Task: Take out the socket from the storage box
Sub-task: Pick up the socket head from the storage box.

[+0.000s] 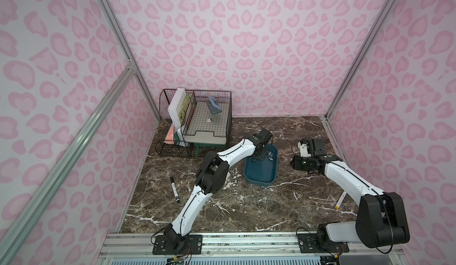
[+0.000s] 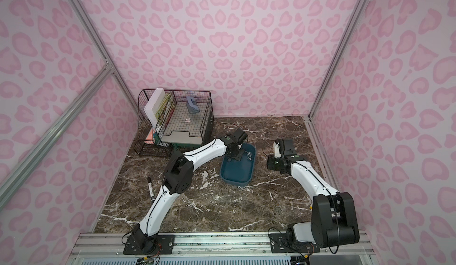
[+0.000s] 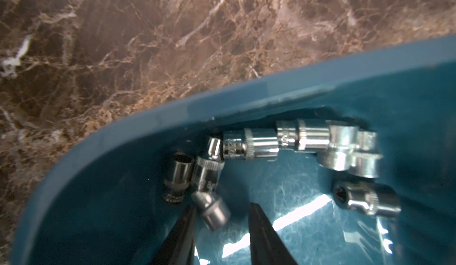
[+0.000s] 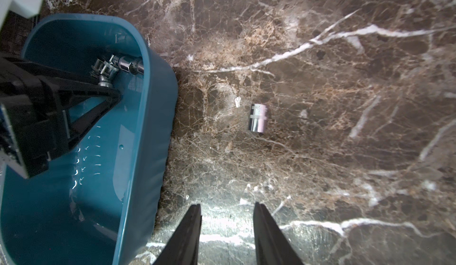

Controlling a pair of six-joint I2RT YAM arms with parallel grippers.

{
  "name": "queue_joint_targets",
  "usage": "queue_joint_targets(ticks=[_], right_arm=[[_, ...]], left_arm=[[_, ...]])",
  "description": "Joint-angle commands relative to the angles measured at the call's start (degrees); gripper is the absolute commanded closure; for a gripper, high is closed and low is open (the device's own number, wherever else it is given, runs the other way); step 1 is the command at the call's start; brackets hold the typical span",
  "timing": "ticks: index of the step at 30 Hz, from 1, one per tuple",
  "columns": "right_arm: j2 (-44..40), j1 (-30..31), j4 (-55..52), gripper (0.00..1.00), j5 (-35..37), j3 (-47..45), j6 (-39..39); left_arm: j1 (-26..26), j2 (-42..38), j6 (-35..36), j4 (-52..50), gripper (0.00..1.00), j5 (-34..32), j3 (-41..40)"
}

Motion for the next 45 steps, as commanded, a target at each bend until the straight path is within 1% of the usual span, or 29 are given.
queue_joint_targets(ticks=[1,7,13,17,21,28,35,40,45], right_arm=[[0.24,0.02,1.77,0.60,-0.12,-0.04,0.39],[0.13,0.04,1.95,0.60,-0.46,-0.29,0.48],[-0.09,0.03,1.95,0.60,-0.47,-0.39,0.50],[-0.38,0.02,1.86,0.60,-0.39,-0.60,0.33],[-0.49,-0.08,1.95,0.60,-0.51,-0.79,0.31],[-0.28,-0.05,2.21,0.60,-1.00,-0.69,0.39],[-0.80,0.04,2.48,0.60,-2.05,-0.67,0.33],[-0.81,0.72,2.22,0.60,-2.41,-0.11,0.14],[-0.82,2.75,2.21,0.61,-2.19,0.94,0.82]], left_arm=[[-0.11,0.34,-0.62,-0.39,0.60,0.52,0.40],[-0.25,0.29,-2.42,-0.23,0.62,-0.66,0.40],[-0.21,0.64,-4.14,0.31,0.66,-0.85,0.42],[-0.28,1.00,-4.56,0.37,0.73,-0.72,0.50],[-0.25,0.96,-4.51,-0.03,0.83,-0.30,0.50],[-1.21,-1.93,-3.77,0.11,0.87,0.25,-0.57],[-2.58,-9.99,-4.22,1.19,0.88,0.60,-5.70],[-2.75,-19.14,-5.15,3.72,0.88,-0.16,-14.45],[-2.77,-29.04,-6.24,5.61,0.88,-1.80,-24.86]])
